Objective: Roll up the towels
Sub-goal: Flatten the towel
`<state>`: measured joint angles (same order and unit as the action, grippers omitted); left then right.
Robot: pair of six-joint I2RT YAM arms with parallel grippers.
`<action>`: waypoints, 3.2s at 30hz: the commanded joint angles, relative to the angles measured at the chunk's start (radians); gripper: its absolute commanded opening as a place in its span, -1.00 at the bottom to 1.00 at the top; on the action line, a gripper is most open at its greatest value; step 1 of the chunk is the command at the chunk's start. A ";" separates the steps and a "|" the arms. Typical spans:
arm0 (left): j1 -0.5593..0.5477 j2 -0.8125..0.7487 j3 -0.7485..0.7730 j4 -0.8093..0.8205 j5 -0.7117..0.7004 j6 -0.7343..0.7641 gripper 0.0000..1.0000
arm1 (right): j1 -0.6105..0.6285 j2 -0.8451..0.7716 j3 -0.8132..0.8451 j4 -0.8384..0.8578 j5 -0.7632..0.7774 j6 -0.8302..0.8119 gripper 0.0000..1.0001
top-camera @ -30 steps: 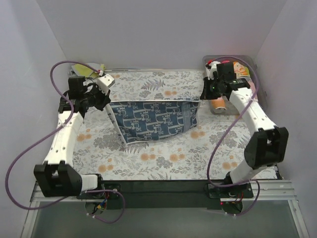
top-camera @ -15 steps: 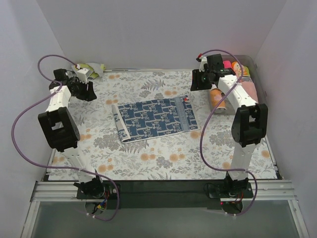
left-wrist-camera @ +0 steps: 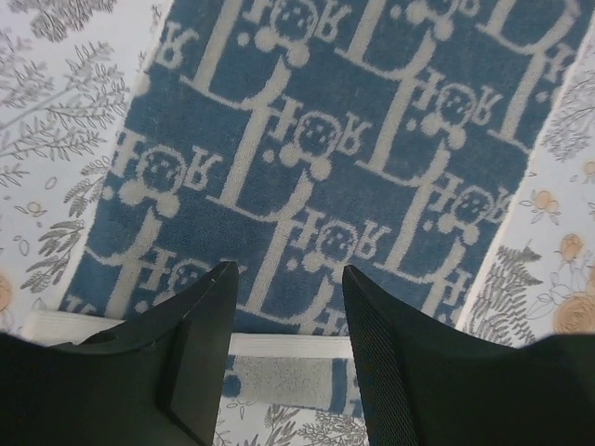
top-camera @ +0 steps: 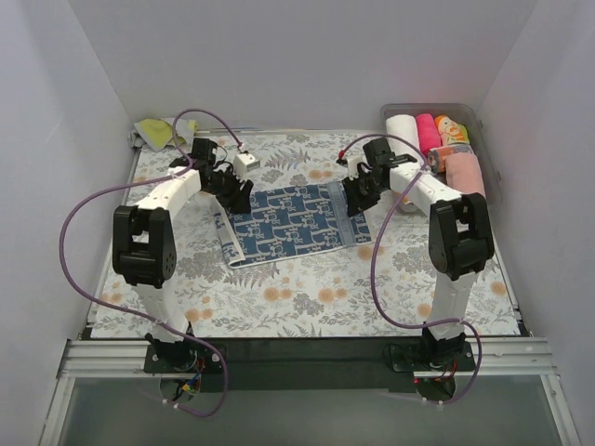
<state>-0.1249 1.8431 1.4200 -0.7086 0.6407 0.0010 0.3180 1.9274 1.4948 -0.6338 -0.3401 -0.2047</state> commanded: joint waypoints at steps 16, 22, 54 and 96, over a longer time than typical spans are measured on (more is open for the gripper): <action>0.071 0.087 0.014 -0.210 -0.443 0.201 -0.09 | 0.029 0.091 -0.091 -0.035 0.125 -0.088 -0.62; 0.186 0.022 0.020 -0.255 -0.495 0.368 -0.03 | 0.029 0.082 -0.122 -0.044 0.128 -0.088 -0.61; -0.131 -0.070 -0.217 -0.273 -0.378 0.356 -0.03 | 0.030 0.038 -0.156 -0.081 0.062 -0.134 -0.63; 0.110 -0.202 -0.501 -0.183 -0.360 0.393 -0.51 | 0.047 -0.051 -0.341 -0.064 0.197 -0.190 -0.97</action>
<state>-0.0151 1.6691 0.9730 -0.9672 0.3866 0.3805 0.3603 1.8484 1.1881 -0.7387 -0.2565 -0.3805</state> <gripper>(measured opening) 0.253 0.019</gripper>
